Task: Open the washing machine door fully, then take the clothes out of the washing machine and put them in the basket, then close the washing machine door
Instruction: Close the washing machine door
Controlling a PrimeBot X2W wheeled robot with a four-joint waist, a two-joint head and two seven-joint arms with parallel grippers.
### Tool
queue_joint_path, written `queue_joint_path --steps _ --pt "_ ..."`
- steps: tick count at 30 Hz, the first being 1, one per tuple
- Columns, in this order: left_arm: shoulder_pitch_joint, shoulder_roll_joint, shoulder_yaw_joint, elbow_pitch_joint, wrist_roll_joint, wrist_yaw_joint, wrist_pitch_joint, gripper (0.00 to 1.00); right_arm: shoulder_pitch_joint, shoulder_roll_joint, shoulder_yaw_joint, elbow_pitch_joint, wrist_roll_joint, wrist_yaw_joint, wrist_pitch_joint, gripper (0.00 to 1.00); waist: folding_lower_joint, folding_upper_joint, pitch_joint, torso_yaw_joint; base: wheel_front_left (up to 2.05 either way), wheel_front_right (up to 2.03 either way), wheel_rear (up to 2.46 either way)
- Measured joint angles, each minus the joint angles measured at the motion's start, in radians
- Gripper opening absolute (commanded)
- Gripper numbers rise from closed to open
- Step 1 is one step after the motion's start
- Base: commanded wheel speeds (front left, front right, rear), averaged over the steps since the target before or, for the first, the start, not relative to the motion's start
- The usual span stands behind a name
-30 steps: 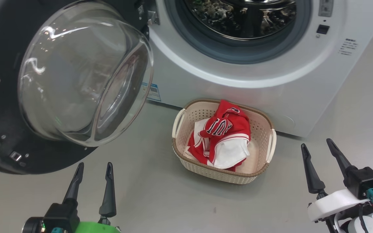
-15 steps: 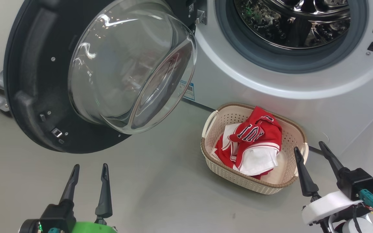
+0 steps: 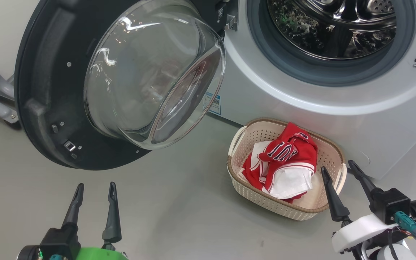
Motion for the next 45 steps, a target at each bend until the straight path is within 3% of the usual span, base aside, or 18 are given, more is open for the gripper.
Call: queue_joint_path --steps 10,11,12,13,27,31,39,45 --pt "0.001 0.0 0.001 0.0 0.0 0.0 0.0 1.0 0.0 0.001 0.002 0.0 -0.001 0.0 0.002 1.0 0.0 0.0 0.0 0.001 0.0 0.0 0.0" --pt "0.001 0.0 0.001 0.0 0.0 0.0 0.0 0.86 0.0 0.001 0.002 0.0 -0.001 0.0 0.002 1.0 0.0 0.0 0.001 0.001 0.0 0.0 0.0" --pt "0.001 0.0 0.0 0.0 -0.003 0.0 0.0 0.39 0.0 0.001 0.002 0.0 -0.001 0.0 0.002 1.0 0.0 0.0 0.001 0.001 0.0 0.0 0.0" --pt "0.001 0.0 -0.002 -0.001 -0.014 0.0 0.0 0.0 0.0 0.001 0.002 0.0 -0.001 0.0 0.002 1.0 0.0 0.0 0.001 0.001 0.0 0.0 0.0" --pt "0.002 0.0 -0.036 -0.022 -0.064 0.0 -0.006 0.0 0.0 0.0 0.003 -0.001 -0.001 0.0 0.002 1.0 0.0 0.0 0.002 0.001 0.0 0.0 0.0" --pt "0.001 0.0 -0.056 -0.076 -0.19 -0.022 -0.02 0.0 0.0 -0.001 0.003 -0.001 -0.001 0.0 0.003 1.0 0.0 0.0 0.002 0.001 0.0 0.0 0.0" --pt "-0.003 0.0 -0.072 -0.204 -0.62 -0.12 -0.04 0.0 0.0 -0.006 0.003 -0.01 -0.001 0.0 0.012 1.0 0.0 0.0 0.011 0.003 0.0 0.0 0.0" --pt "-0.031 0.0 -0.035 -0.284 -0.833 -0.197 -0.043 0.0 0.0 -0.009 0.001 -0.014 -0.001 -0.001 0.012 1.0 0.0 0.0 0.016 0.004 0.0 0.0 0.0"
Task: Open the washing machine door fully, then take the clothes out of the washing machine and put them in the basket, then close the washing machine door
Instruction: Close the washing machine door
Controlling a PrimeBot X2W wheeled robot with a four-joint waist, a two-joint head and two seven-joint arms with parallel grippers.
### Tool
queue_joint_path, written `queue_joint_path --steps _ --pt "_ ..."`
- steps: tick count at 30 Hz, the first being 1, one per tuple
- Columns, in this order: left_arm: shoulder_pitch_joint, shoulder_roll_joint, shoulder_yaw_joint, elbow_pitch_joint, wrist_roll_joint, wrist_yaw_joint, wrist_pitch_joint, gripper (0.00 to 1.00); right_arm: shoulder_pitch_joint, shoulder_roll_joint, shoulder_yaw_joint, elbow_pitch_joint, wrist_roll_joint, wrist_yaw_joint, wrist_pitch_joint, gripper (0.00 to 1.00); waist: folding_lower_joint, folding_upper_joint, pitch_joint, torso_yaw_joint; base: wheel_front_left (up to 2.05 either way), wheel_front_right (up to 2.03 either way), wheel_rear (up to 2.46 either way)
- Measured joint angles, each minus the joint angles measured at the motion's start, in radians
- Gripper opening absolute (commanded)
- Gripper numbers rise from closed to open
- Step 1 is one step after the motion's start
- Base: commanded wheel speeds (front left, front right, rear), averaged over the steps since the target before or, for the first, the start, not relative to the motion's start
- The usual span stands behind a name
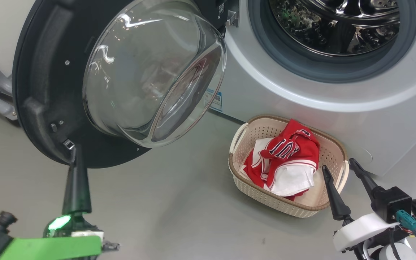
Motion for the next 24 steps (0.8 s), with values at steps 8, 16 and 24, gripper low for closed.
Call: queue_joint_path --steps 8,16,24 --pt "-0.078 0.01 0.175 -0.09 -0.102 -0.024 -0.005 0.0 0.0 -0.004 -0.004 -0.01 0.0 -0.004 0.002 1.0 0.0 0.0 0.008 0.003 0.0 0.0 0.0" --pt "-0.179 0.082 0.391 -0.023 -0.265 -0.008 0.01 0.0 0.0 -0.01 -0.005 -0.017 0.0 -0.007 0.008 1.0 0.0 0.0 0.018 0.005 0.0 0.0 0.0" --pt "-0.286 0.157 0.515 0.186 -0.414 0.069 0.075 0.0 0.0 -0.015 -0.004 -0.023 0.0 -0.006 0.013 1.0 0.0 0.0 0.028 0.0 0.0 0.0 0.0"
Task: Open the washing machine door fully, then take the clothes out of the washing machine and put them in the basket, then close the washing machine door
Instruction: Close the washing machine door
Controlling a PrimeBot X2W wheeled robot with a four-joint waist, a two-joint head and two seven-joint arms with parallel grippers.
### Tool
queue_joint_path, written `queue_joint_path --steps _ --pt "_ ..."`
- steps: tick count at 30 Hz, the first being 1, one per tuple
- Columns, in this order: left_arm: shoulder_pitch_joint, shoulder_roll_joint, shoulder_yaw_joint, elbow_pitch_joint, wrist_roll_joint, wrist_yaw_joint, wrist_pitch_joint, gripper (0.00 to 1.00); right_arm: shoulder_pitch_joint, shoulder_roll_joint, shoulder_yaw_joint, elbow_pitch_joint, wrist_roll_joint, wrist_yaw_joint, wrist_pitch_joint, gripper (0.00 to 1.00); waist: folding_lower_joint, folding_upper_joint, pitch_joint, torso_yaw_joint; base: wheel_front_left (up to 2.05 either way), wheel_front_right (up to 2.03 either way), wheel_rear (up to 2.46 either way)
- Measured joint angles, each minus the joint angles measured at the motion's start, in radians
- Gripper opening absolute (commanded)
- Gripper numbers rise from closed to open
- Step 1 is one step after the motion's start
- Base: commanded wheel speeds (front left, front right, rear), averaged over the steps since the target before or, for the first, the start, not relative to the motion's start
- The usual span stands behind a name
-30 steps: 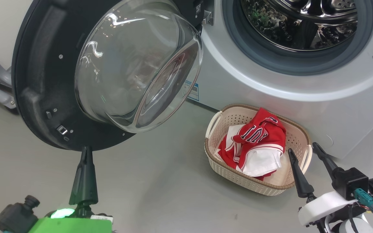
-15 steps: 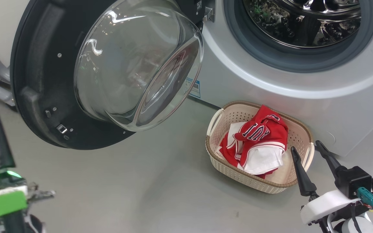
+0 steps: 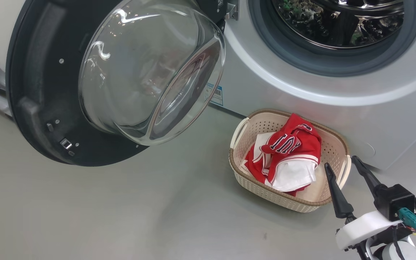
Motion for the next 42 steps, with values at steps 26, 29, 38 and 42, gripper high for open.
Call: queue_joint_path --steps 26,29,38,42 --pt "-0.163 0.1 -0.087 0.379 -0.194 0.101 0.32 0.0 -0.007 -0.027 -0.007 -0.032 0.0 0.009 0.03 1.0 0.0001 0.0 0.064 -0.098 0.0 0.0 0.0" --pt "-0.175 0.103 -0.098 0.396 -0.194 0.102 0.342 0.0 -0.007 -0.03 -0.013 -0.033 0.002 0.009 0.03 1.0 0.0 0.0 0.069 -0.1 0.0 0.0 0.0" --pt "-0.193 0.131 -0.122 0.43 -0.197 0.093 0.409 0.0 -0.007 -0.032 -0.015 -0.037 0.002 0.009 0.03 1.0 0.0 0.0 0.077 -0.095 0.0 0.0 0.0" --pt "-0.197 0.137 -0.131 0.436 -0.206 0.083 0.445 0.0 -0.007 -0.034 -0.016 -0.039 0.002 0.009 0.03 1.0 0.0 0.0 0.08 -0.09 0.0 0.0 0.0"
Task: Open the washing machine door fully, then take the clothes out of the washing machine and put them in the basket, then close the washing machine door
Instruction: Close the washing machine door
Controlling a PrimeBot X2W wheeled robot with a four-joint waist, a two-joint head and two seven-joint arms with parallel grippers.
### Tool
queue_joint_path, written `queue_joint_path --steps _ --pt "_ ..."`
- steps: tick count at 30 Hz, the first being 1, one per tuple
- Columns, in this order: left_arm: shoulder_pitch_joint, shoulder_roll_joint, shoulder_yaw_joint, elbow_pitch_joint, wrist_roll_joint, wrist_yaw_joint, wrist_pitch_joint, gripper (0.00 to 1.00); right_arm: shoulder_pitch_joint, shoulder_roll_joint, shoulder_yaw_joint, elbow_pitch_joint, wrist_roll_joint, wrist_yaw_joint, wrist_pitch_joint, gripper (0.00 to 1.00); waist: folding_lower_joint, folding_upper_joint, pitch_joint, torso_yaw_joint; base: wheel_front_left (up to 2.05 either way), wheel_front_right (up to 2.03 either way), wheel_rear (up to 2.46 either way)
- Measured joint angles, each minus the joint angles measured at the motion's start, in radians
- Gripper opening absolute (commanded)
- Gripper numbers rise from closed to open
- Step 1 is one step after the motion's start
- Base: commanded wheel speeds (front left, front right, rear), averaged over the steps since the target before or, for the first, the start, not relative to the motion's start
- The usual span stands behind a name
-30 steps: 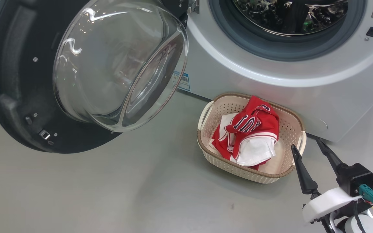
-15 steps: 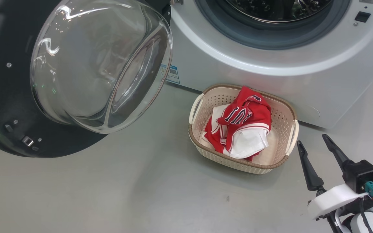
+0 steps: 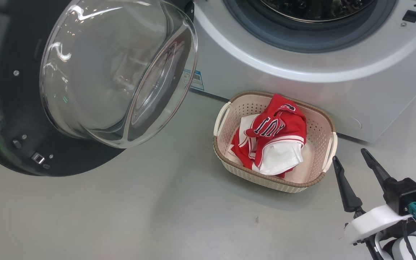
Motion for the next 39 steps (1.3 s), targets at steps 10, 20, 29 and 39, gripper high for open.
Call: queue_joint_path --steps 10,20,29,39 --pt "0.001 0.002 -0.033 0.003 -0.044 -0.044 0.091 0.0 0.0 -0.001 -0.001 -0.001 0.001 0.0 0.0 1.0 0.0 0.0 0.002 0.013 0.0 0.0 0.0" --pt "0.02 -0.016 -0.071 -0.013 -0.061 -0.096 0.163 0.0 0.0 0.0 -0.003 0.004 0.006 0.0 -0.002 1.0 0.0 0.0 -0.012 0.025 0.0 0.0 0.0" --pt "0.066 -0.038 -0.117 -0.058 -0.088 -0.14 0.238 0.0 0.0 0.006 -0.001 0.007 0.009 -0.001 -0.006 1.0 0.0 0.0 -0.027 0.029 0.0 0.0 0.0" --pt "0.124 -0.043 -0.143 -0.137 -0.096 -0.16 0.295 0.0 -0.001 0.027 0.012 0.016 0.014 -0.001 -0.015 1.0 0.0 0.0 -0.047 0.01 0.0 0.0 0.0"
